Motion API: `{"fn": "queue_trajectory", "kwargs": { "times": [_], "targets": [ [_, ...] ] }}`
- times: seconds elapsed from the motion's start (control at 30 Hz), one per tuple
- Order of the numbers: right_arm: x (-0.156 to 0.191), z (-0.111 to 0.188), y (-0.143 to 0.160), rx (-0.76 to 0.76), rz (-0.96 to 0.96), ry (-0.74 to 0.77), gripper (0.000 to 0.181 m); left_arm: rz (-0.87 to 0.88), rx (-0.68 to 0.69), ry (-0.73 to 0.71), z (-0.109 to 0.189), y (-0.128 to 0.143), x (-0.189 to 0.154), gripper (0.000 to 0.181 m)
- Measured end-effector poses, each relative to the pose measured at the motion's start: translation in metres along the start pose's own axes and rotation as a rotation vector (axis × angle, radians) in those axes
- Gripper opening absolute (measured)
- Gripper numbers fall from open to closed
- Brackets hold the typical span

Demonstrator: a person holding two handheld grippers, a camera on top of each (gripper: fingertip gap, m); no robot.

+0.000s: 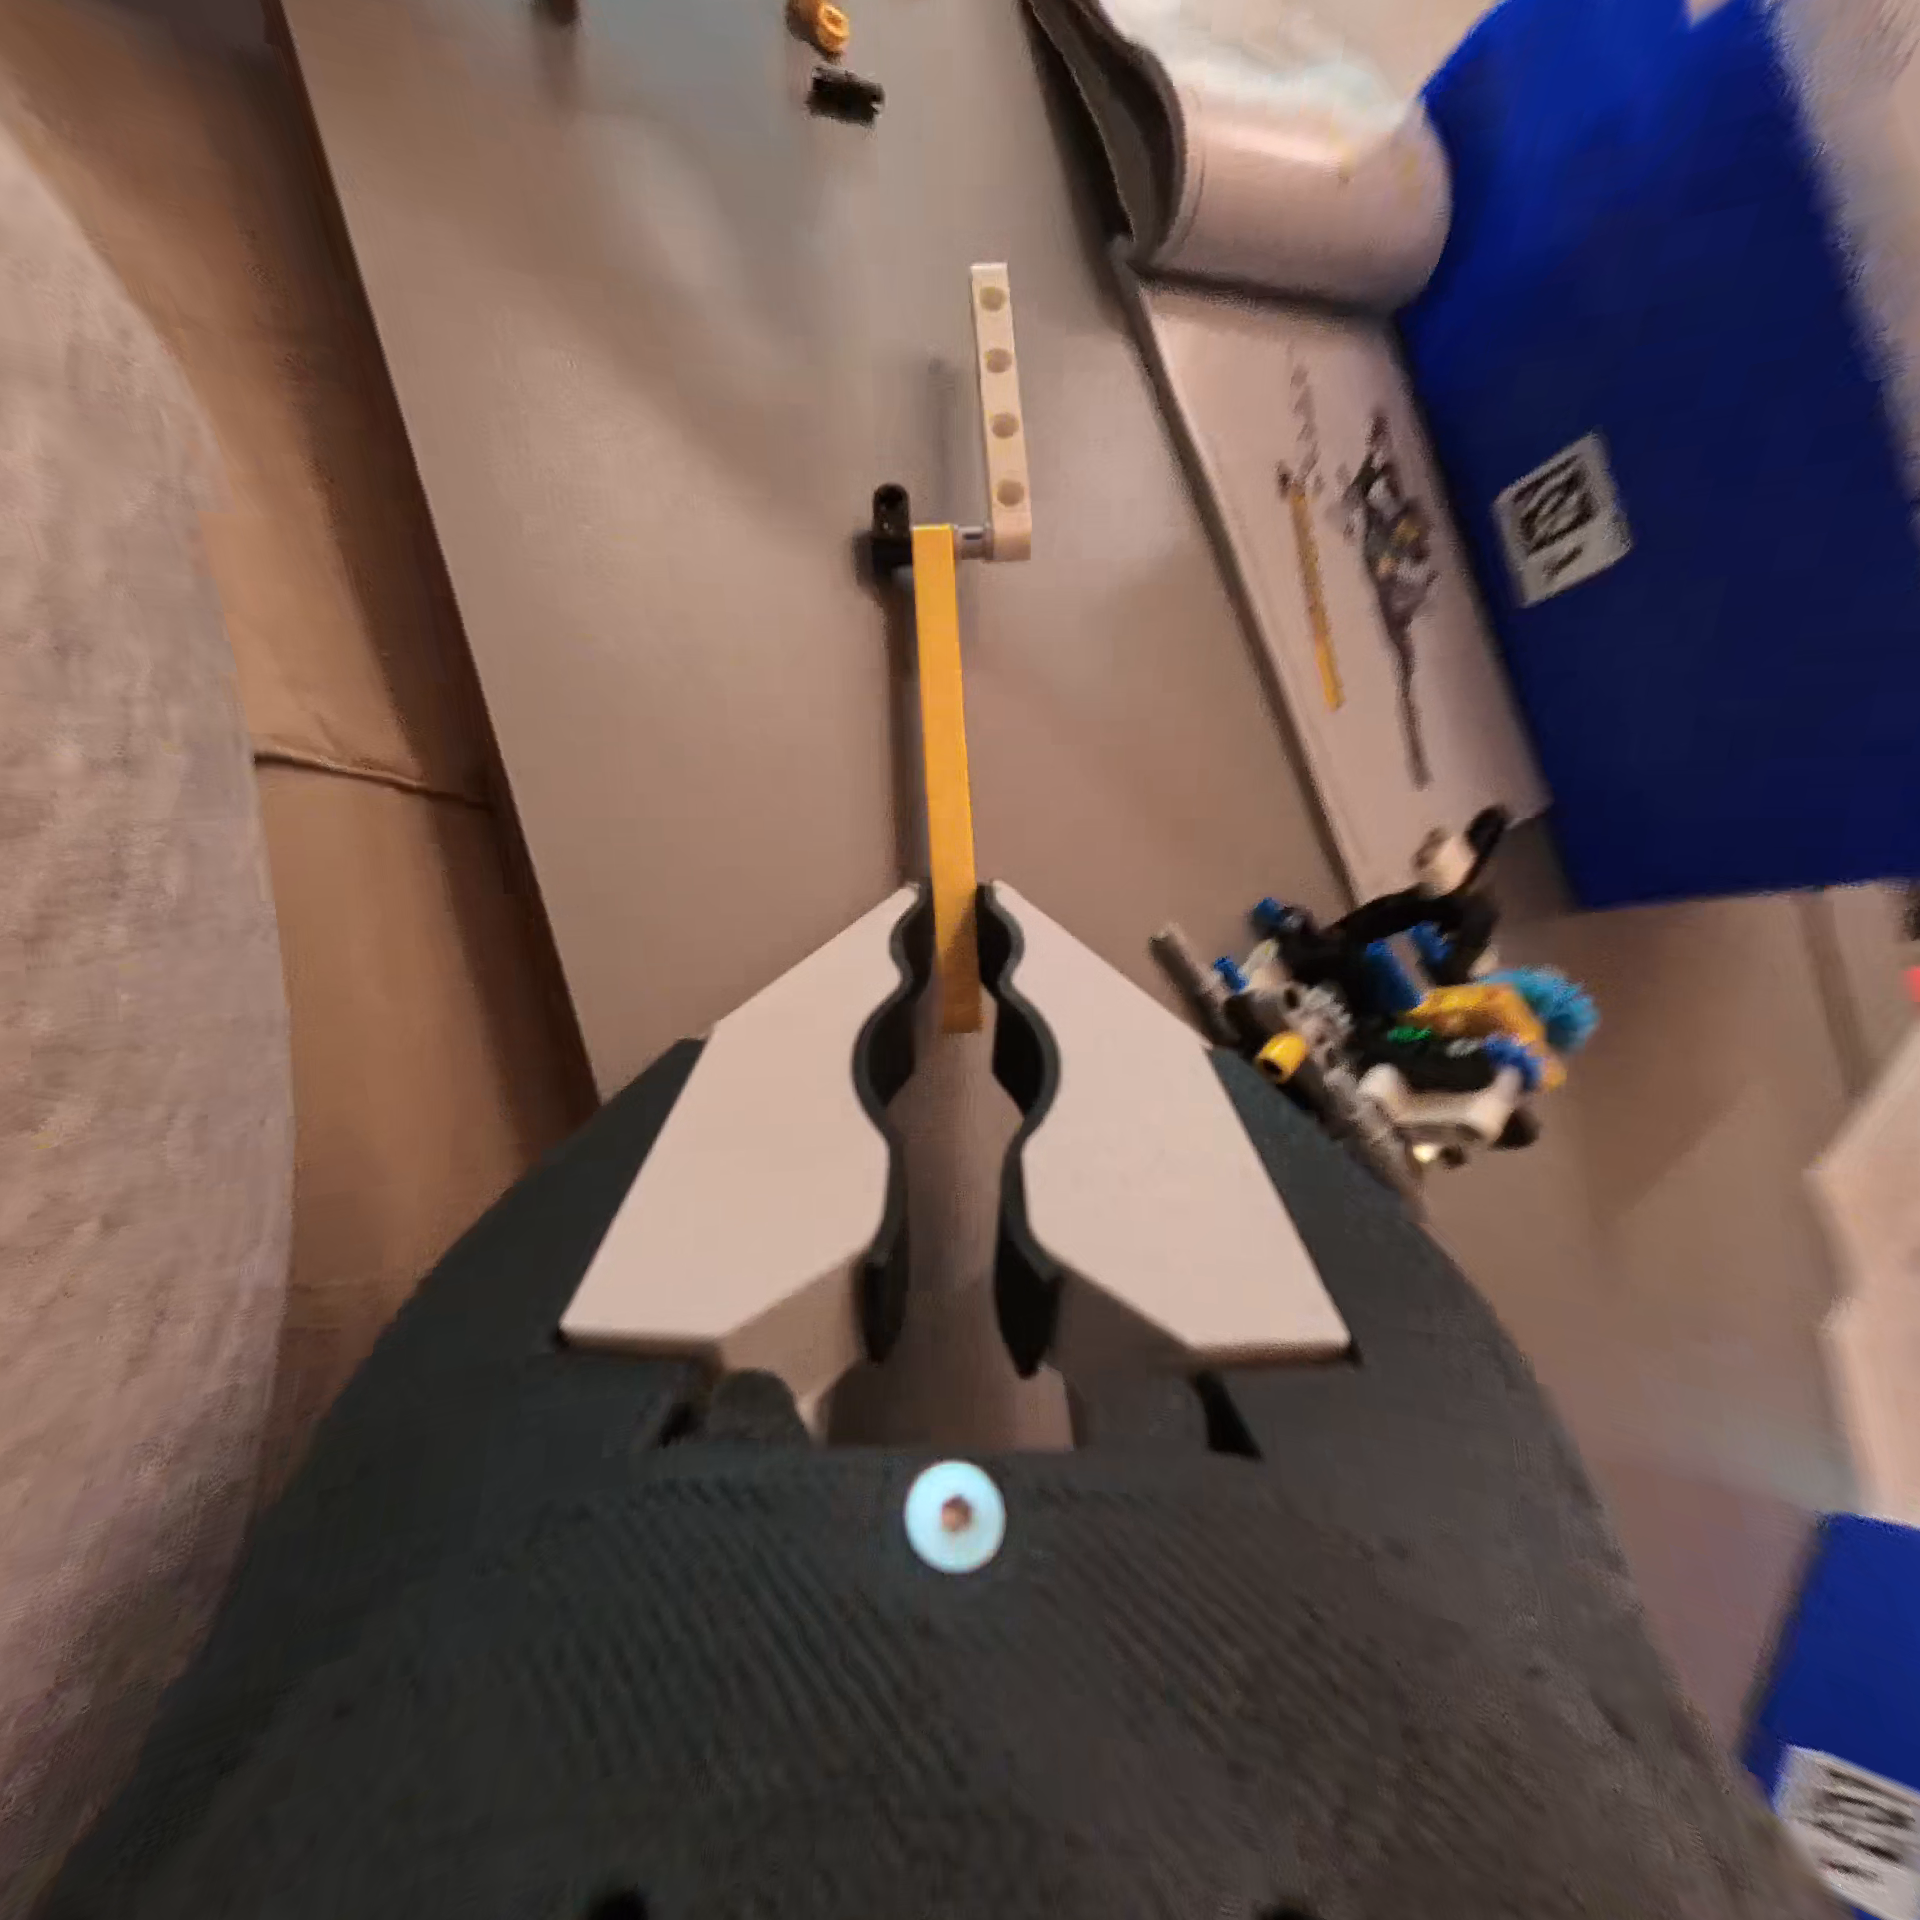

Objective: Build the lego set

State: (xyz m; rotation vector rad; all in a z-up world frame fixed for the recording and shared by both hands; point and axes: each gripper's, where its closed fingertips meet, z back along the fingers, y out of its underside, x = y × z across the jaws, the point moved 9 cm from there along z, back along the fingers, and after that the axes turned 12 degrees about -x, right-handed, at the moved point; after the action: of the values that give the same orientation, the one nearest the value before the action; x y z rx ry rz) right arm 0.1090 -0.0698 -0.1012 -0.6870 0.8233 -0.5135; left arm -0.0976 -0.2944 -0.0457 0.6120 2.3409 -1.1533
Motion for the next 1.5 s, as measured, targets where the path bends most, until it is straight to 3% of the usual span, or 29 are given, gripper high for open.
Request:
{"fn": "queue_trajectory", "kwargs": {
  "times": [0.03, 0.3, 0.47, 0.8, 1.03, 1.27, 1.37, 1.5],
  "targets": [
    [0.002, -0.001, -0.002, -0.003, 0.084, 0.028, 0.006, 0.0, -0.002, -0.002, 0.0, 0.0, 0.0, 0.0],
    [0.001, 0.001, -0.004, -0.008, 0.487, 0.239, 0.007, 0.001, -0.01, -0.016, 0.001, -0.001, 0.002, 0.0],
    [0.004, -0.003, 0.003, 0.045, 0.519, 0.221, 0.007, 0.002, -0.04, -0.029, 0.003, -0.005, 0.003, 0.0],
    [0.004, 0.004, 0.005, -0.033, 0.218, 0.076, 0.009, -0.003, -0.136, -0.047, 0.012, -0.023, 0.005, 0.0],
    [-0.003, 0.009, 0.0, -0.112, 0.065, 0.07, 0.014, 0.057, -0.394, -0.103, 0.041, -0.058, 0.015, 0.0],
    [-0.024, 0.013, -0.03, -0.448, -0.5, 0.008, 0.018, 0.103, -0.446, -0.114, 0.048, -0.062, 0.021, 0.0],
    [-0.032, 0.002, -0.035, -0.414, -0.723, -0.076, 0.016, 0.122, -0.463, -0.106, 0.048, -0.063, 0.02, 0.0],
    [-0.033, -0.025, -0.035, -0.209, -0.926, -0.212, 0.046, 0.16, -0.458, -0.094, 0.047, -0.06, 0.022, 0.0]
  ]
}}
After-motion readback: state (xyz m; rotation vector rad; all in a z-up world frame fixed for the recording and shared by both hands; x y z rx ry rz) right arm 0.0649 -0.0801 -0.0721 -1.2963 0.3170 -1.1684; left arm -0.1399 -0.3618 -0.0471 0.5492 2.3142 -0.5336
